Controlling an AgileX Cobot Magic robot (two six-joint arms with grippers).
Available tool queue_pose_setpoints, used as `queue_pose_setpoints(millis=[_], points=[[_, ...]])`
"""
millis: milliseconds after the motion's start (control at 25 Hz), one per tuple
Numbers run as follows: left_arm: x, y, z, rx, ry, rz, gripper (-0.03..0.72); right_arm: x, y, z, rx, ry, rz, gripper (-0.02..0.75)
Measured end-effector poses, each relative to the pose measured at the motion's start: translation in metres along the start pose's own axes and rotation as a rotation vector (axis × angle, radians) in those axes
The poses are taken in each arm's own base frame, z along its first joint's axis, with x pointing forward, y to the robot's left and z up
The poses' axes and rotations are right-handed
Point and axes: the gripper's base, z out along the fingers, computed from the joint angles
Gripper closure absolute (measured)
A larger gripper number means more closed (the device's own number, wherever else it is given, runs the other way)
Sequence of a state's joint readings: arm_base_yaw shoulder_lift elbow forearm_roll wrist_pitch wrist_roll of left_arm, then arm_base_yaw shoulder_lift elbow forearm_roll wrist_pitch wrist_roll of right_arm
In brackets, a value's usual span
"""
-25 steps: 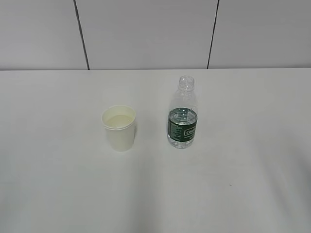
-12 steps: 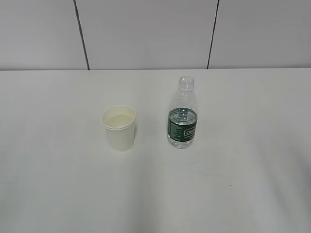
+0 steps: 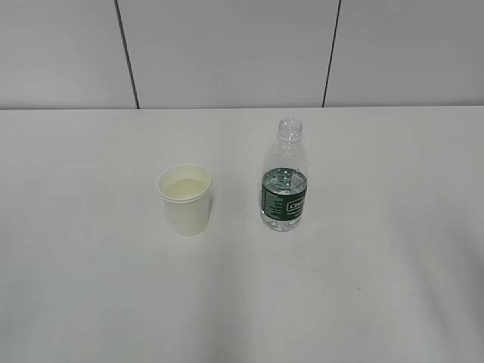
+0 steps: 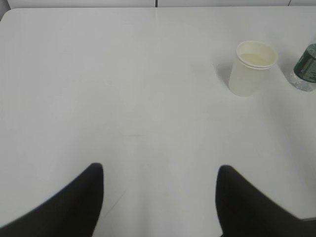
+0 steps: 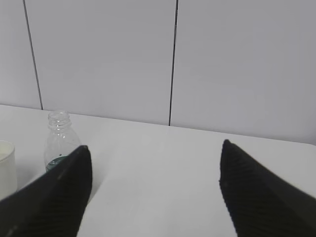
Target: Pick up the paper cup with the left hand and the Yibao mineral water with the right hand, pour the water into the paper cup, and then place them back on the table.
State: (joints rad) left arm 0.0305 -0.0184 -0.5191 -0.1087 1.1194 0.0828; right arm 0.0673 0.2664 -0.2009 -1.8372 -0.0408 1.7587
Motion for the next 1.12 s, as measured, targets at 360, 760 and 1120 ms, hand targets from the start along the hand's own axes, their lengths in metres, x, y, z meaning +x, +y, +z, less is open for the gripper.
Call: queue_pose_setpoints(millis=[360, 760, 1120], points=[[-0.0005, 0.0, 0.0, 0.0, -0.005, -0.041, 0.205, 0.0, 0.0, 0.0, 0.0, 0.0, 0.0, 0.146], [-0.0005, -0.0005, 0.0, 0.005, -0.005, -0.046, 0.211, 0.0, 0.0, 0.0, 0.0, 0.0, 0.0, 0.146], [-0.0005, -0.0005, 0.0, 0.005, -0.005, -0.046, 0.23, 0.0, 0.0, 0.0, 0.0, 0.0, 0.0, 0.146]])
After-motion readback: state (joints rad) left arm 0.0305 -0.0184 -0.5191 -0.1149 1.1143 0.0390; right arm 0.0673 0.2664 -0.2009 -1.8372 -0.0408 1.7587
